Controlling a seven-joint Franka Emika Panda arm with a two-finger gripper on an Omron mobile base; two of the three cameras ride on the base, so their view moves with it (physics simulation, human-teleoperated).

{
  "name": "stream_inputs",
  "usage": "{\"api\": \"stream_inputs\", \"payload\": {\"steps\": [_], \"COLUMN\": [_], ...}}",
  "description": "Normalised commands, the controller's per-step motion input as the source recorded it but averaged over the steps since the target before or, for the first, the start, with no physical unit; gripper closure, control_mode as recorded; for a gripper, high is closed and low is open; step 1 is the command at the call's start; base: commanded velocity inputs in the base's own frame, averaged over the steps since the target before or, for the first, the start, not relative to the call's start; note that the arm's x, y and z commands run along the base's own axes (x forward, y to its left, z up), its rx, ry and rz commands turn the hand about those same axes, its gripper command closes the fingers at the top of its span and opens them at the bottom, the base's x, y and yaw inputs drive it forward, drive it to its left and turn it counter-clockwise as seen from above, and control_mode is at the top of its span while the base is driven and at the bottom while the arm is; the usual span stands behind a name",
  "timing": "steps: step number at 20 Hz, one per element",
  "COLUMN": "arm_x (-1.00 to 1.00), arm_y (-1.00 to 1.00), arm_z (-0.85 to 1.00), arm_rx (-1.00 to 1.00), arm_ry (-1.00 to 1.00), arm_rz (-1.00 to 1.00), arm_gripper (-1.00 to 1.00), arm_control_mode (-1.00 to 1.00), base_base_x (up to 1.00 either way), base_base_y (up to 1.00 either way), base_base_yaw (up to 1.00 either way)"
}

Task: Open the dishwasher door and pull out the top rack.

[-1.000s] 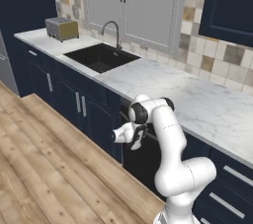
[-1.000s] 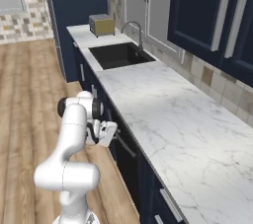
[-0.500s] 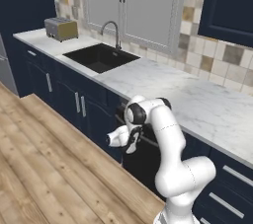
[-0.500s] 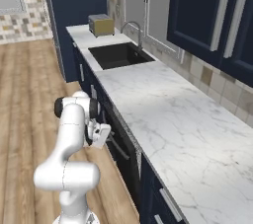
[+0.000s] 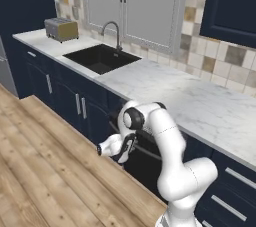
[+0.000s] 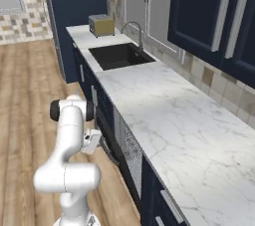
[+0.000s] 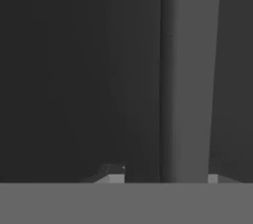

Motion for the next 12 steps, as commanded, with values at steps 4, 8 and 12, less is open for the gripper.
{"api": "stream_inputs", "payload": {"steps": [4,8,12], "arm_x": [-0.23,-0.22,-0.20], "arm_y": [0.96,0.96,0.92], "arm_z": [-0.66,-0.67,-0.66], "arm_rx": [0.00,0.00,0.00], "arm_ry": [0.00,0.00,0.00], "arm_rz": [0.00,0.00,0.00], "arm_gripper": [1.00,1.00,1.00], "arm_control_mode": [-1.00,-1.00,-1.00], "base_base_x": [0.00,0.00,0.00], "base_base_y": [0.00,0.00,0.00], "base_base_yaw": [0.00,0.00,0.00]}}
